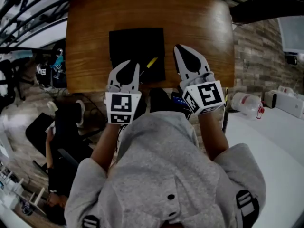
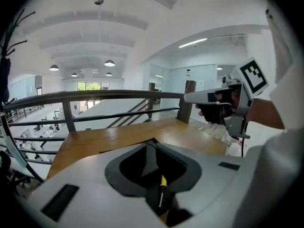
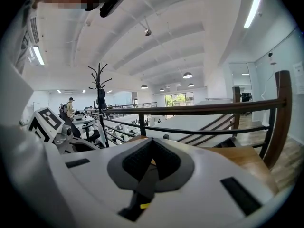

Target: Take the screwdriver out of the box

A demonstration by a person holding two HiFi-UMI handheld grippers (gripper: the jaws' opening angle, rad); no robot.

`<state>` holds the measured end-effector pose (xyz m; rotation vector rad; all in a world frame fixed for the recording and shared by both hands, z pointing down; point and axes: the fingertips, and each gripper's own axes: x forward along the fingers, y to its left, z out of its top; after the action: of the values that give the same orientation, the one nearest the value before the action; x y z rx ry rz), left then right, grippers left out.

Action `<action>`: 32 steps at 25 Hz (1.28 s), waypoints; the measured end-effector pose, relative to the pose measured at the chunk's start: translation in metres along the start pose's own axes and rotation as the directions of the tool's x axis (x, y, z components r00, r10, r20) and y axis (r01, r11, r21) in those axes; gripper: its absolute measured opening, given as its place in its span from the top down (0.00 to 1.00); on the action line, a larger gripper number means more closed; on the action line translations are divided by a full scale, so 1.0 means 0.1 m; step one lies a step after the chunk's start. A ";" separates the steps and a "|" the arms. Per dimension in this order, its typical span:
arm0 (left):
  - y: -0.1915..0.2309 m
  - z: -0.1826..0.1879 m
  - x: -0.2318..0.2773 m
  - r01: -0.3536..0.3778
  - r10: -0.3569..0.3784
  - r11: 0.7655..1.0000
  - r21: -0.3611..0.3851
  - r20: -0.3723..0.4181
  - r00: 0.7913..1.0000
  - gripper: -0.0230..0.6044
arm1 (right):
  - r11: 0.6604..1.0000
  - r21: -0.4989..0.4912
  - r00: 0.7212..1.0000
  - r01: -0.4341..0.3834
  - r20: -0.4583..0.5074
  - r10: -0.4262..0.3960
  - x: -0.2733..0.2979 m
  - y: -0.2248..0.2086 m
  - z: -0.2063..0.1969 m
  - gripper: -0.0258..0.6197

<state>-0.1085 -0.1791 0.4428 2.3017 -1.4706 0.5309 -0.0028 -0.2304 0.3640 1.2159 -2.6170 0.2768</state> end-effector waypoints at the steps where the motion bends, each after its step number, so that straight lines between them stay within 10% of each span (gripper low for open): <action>1: -0.02 -0.04 0.06 0.019 -0.019 1.000 0.001 -0.021 1.000 0.85 | 1.000 0.001 1.000 0.001 0.000 -0.001 0.02 -0.01 -0.01 0.94; 32: -0.51 -1.22 0.95 0.189 -0.143 0.980 0.060 -0.440 0.886 0.74 | 0.997 0.083 0.997 0.002 -0.080 0.004 0.13 -0.41 -0.58 0.94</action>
<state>-0.0397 -0.1742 0.5902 2.1660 -1.0420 1.0117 0.0282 -0.2501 0.4258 1.2034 -2.5608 0.4292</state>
